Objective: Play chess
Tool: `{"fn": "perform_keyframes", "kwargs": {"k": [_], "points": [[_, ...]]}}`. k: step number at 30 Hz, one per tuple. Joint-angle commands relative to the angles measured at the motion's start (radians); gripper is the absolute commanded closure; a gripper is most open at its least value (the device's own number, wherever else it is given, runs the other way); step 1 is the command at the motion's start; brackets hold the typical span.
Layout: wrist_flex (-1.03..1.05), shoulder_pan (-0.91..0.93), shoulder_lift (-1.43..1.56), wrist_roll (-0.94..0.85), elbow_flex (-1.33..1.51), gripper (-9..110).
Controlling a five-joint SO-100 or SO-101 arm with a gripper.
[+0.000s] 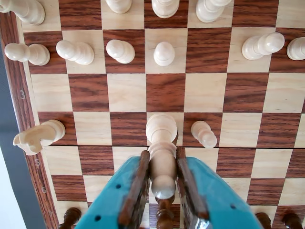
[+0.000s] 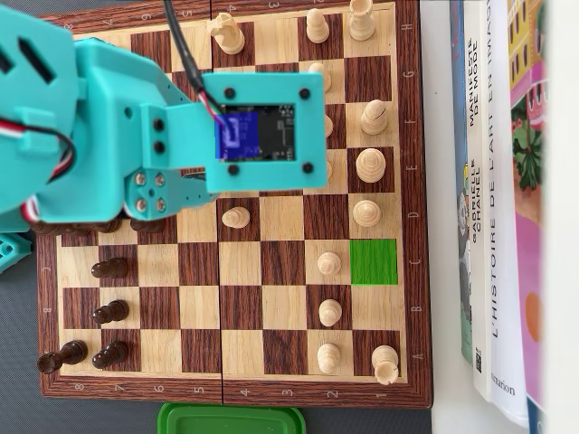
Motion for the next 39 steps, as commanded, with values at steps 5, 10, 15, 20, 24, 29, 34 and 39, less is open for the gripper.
{"fn": "perform_keyframes", "kwargs": {"k": [5, 10, 15, 20, 24, 29, 34, 39], "points": [[0.000, 0.041, -0.043, -0.005, -0.104, 96], [-0.002, 0.048, -0.078, -0.005, -0.147, 96], [-0.009, 0.067, -0.121, -0.005, -0.187, 96], [-0.002, 0.095, -0.184, -0.005, -0.244, 96], [0.000, 0.112, -0.229, -0.006, -0.296, 96], [-0.002, 0.135, -0.305, -0.006, -0.382, 96], [-0.003, 0.152, -0.380, -0.006, -0.457, 96], [0.000, 0.167, -0.430, -0.006, -0.511, 96]]}}
